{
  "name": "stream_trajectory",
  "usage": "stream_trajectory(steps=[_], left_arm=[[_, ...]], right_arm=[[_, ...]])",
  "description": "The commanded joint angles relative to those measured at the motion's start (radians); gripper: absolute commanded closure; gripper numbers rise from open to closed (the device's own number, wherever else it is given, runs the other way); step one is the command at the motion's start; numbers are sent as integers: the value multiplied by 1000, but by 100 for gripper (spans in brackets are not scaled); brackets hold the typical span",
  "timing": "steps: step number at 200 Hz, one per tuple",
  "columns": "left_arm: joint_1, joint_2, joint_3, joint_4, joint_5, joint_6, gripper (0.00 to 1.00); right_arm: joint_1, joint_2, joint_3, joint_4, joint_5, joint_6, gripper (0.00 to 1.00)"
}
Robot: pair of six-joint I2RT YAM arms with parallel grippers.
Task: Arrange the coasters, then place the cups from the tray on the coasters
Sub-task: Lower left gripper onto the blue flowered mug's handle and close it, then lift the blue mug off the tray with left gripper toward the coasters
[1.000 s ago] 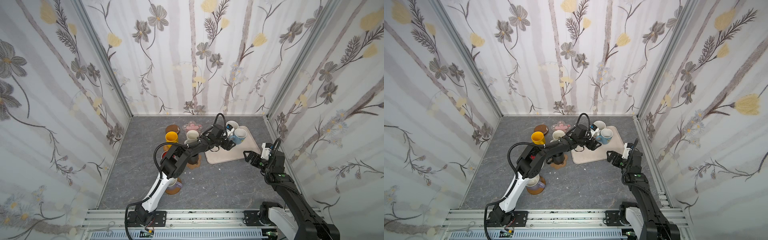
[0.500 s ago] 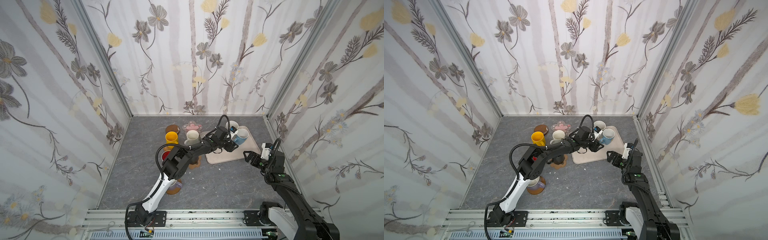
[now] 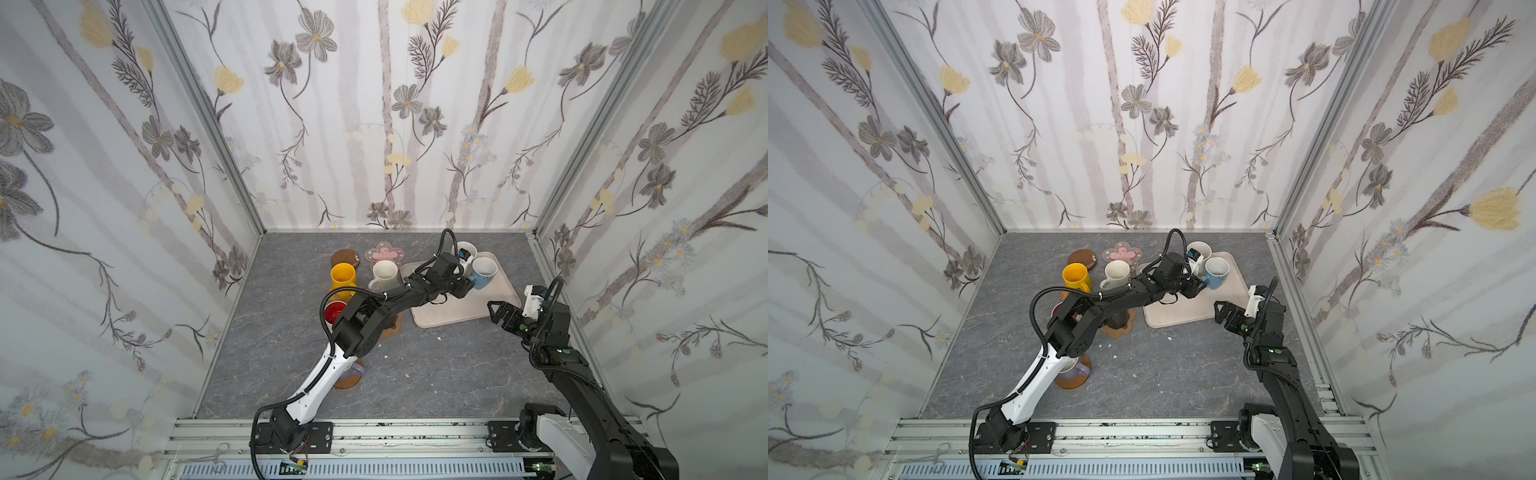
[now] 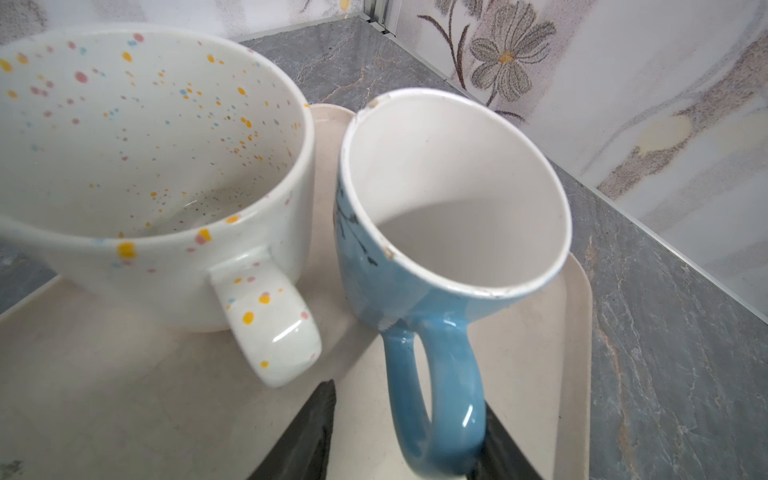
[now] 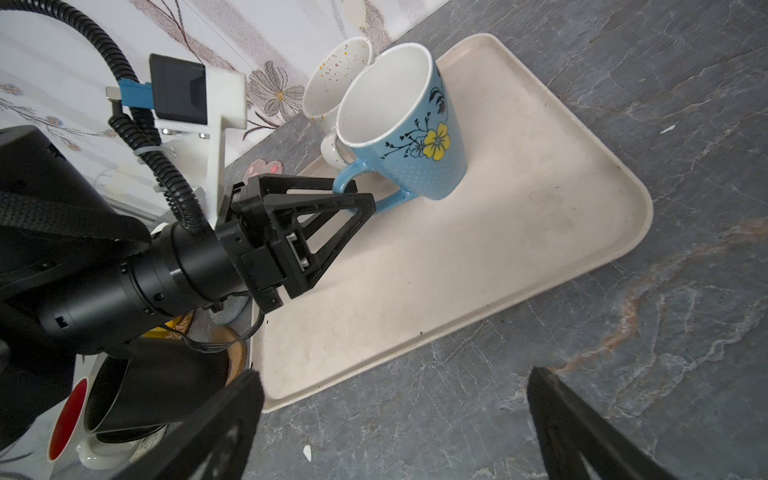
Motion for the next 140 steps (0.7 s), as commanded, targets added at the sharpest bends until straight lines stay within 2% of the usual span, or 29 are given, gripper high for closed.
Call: stream_trajectory(steps=[1,55,140], left_arm=[[1,21,30,14,29,-18,51],[-2,53,73,13,35,-20,61],[-7,48,82,12,38,1,84]], right_arm=[[-2,0,-2,40,1,2,0],[-6,13,-1,52,-12,8,0],[-12,13,-1,56,-22,11,0]])
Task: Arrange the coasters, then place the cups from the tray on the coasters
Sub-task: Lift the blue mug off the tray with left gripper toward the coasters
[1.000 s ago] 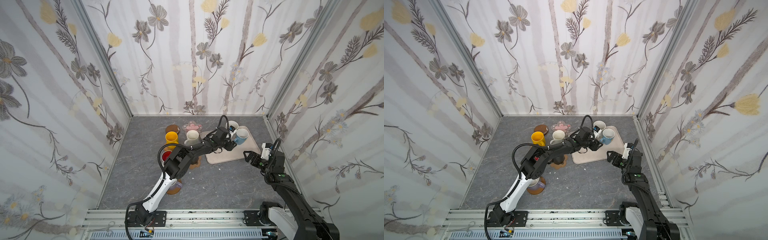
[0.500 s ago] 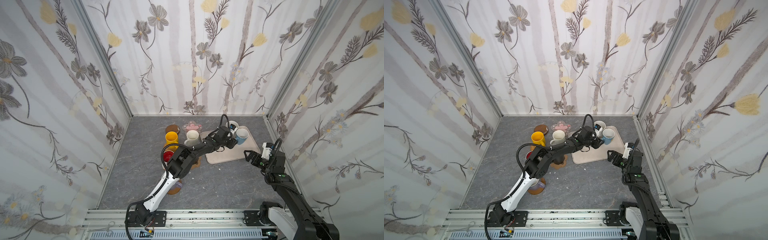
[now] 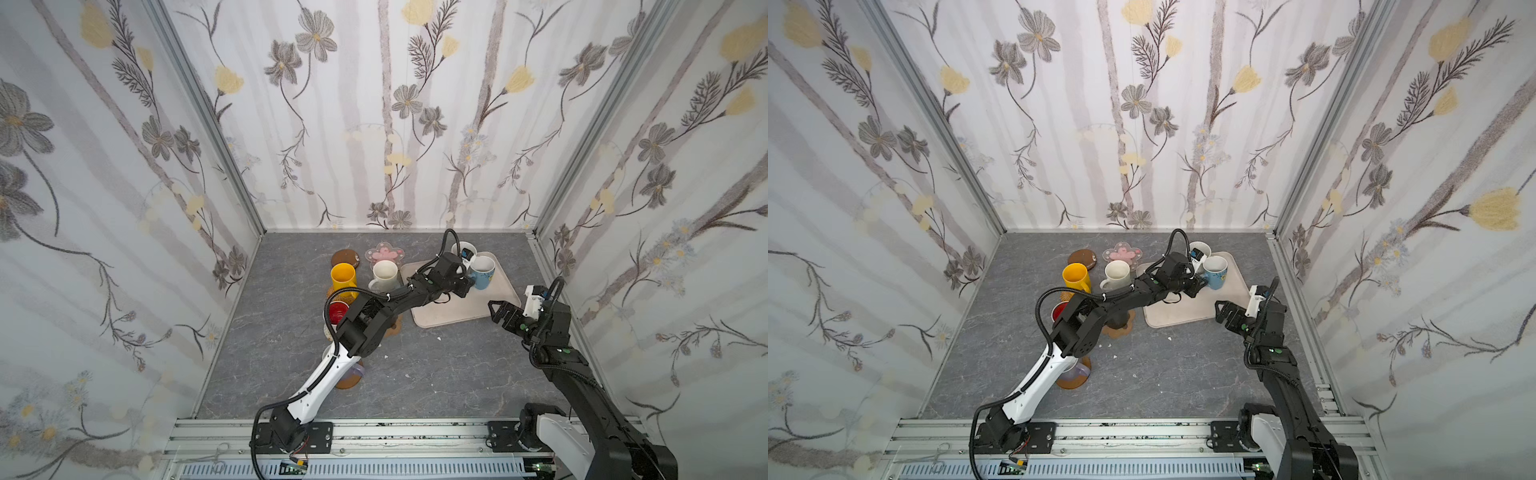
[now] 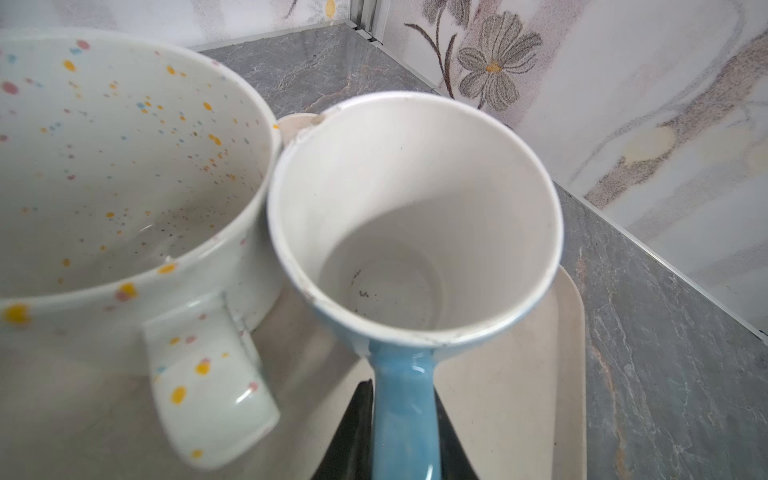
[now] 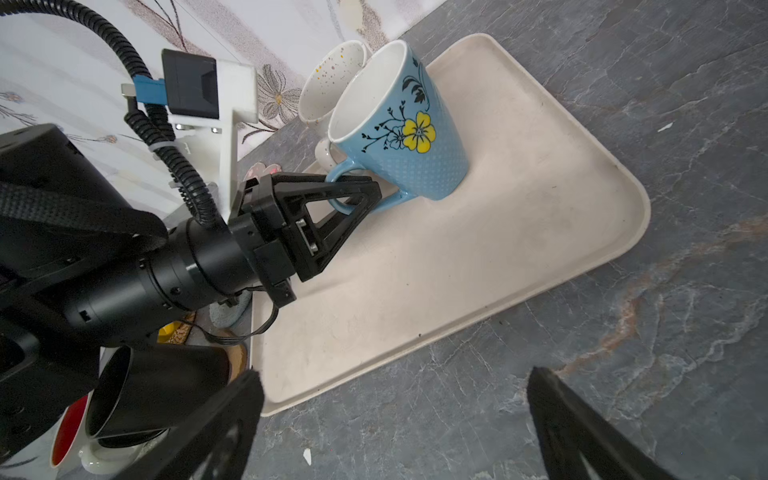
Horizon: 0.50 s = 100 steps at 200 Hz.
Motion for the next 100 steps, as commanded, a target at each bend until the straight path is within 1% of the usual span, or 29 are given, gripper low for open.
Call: stream_trajectory(steps=[1,47,60,100], left_arm=[[-3,-8,6,12,9,18,84],[-26,-55,-45,11,-6,86,93],[-32,-72,-62,11,-22,104,100],[-45,-137,-129,9,-103,150,100]], right_arm=[[-2,1,-2,46,-10,3,0],[-3,-9,-4,44,-10,3,0],[-5,-9,-3,46,-10,4,0],[-17,-20,-9,46,-43,12,0]])
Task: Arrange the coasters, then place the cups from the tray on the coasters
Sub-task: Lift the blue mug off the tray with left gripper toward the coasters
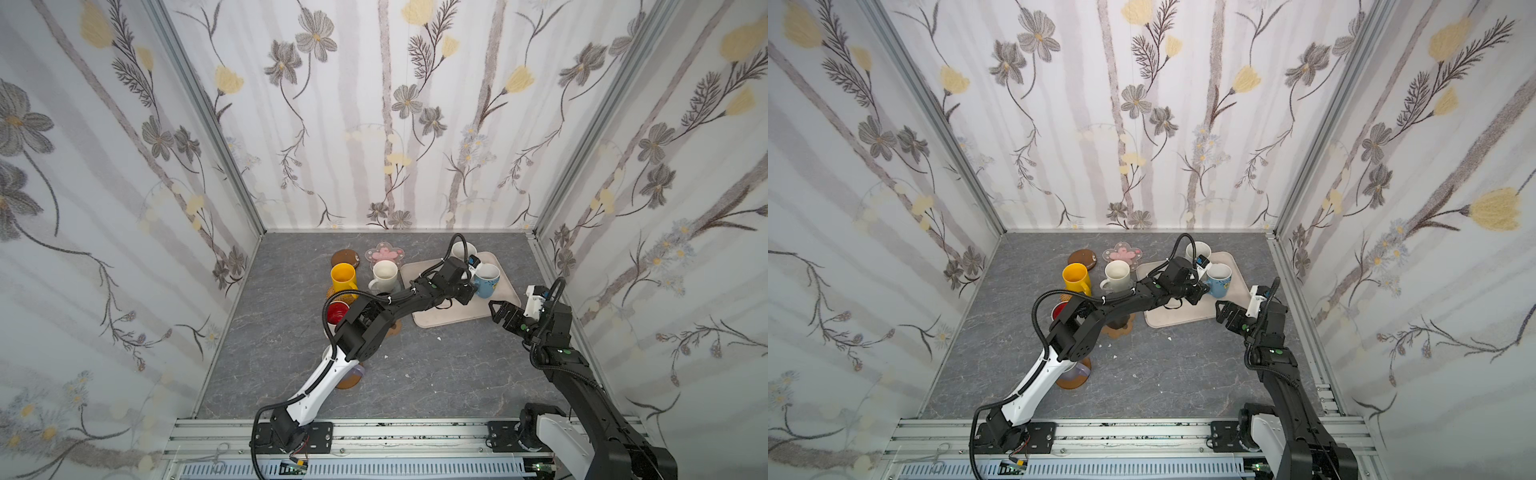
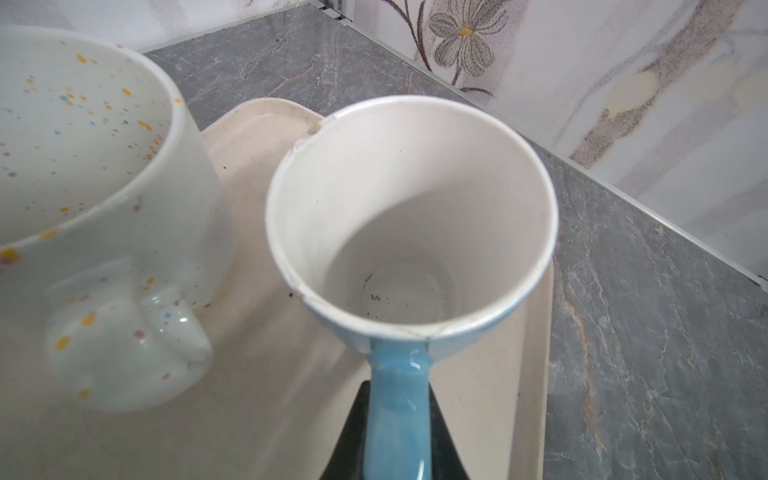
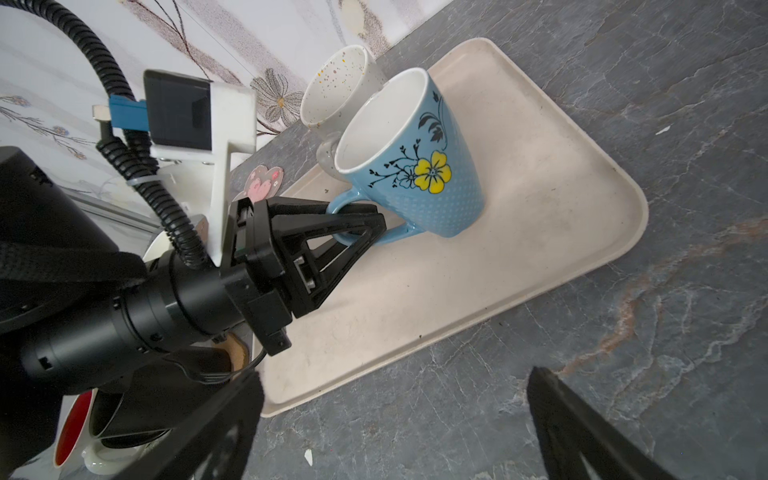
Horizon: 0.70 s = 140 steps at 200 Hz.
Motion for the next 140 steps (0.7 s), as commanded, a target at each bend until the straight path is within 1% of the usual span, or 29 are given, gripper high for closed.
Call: stream_trajectory(steps=[1,59,83,110,140], left_arm=[[-2,-50,-30,45,-64,48,100],[-3,-177,-115,46,-106,51,100],[-2,-253,-154,46,-122,48,100],[-3,-348,-207,46,-139,81,100],[13,-463,-270,45,-138,133,100]], right_arm=[[-5,-10,-4,45,-35,12,0],[-32,-121,8,26,-62,35,0],[-29,-145,29,-7,-98,28,0],[-26,-193,38,-28,-108,20,0],[-11,-225,41,-7,-139,22,0]])
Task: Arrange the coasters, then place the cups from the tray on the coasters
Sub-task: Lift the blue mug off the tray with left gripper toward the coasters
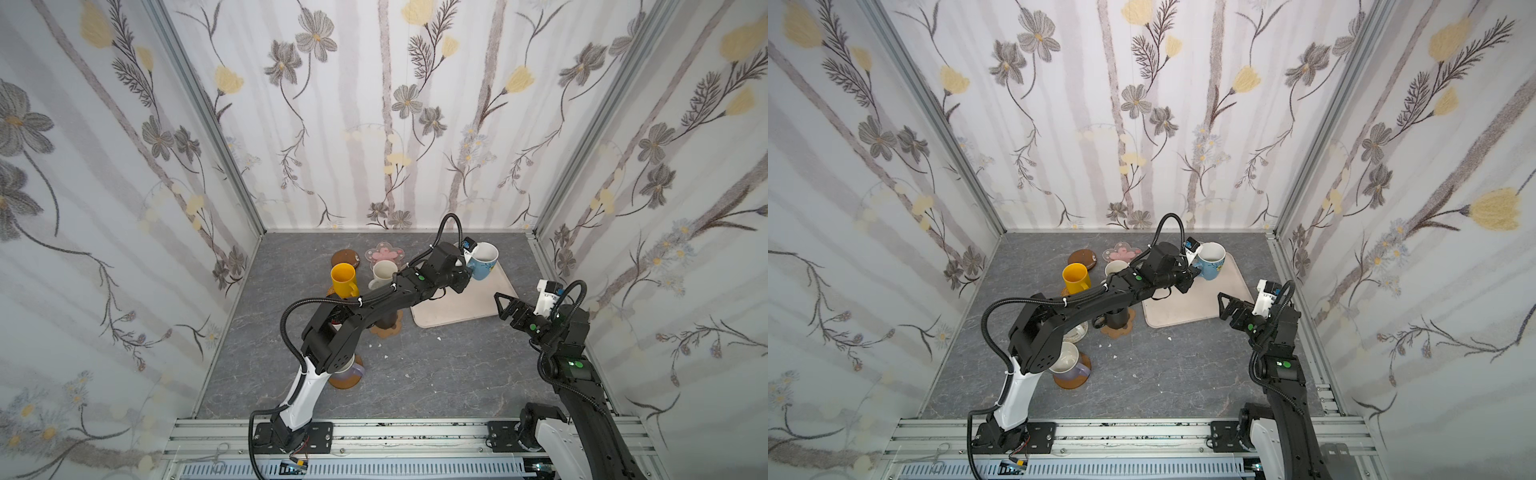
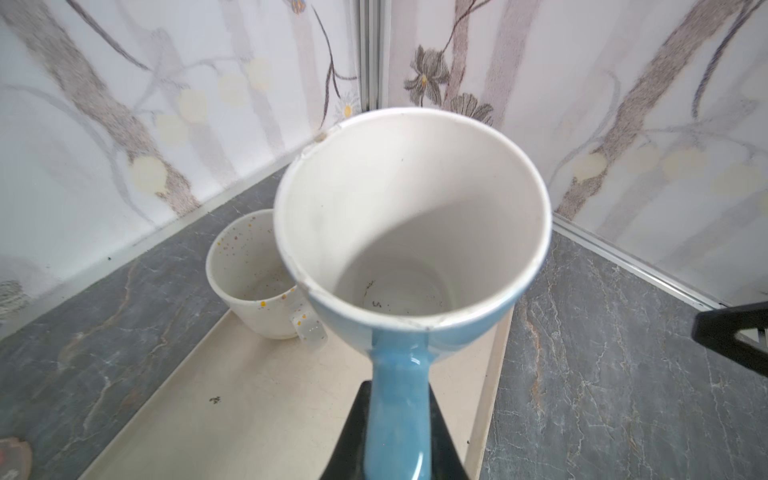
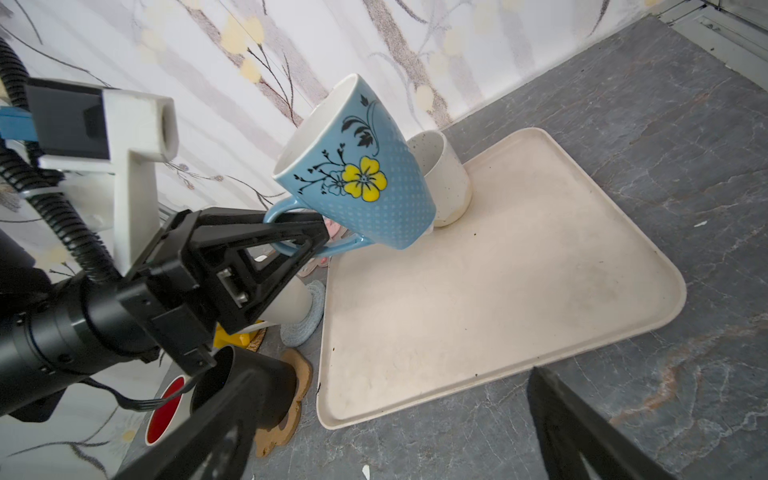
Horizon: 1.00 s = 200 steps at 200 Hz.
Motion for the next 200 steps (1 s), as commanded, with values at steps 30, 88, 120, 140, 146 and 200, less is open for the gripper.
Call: stream_trajectory(steps=[30,88,120,140,146,200], left_arm=[[70,-176,-92,64,8,89,100],[216,-334,-187,41,83,130,100],[343,-384,-232,24,167,130,100],[422,-413,-267,24,250,143,100],[444,-422,-279,26,265,153,100],[600,-457,-321,26,325,205,100]], right_arm=[[52,-11,32,27,-36,6,0],[140,50,79,75,2,21,0],[165,110,115,101,-6,27,0],[176,143,136,113,-12,27,0],[178,151,141,121,-14,27,0],[203,229,177,170,-32,33,0]])
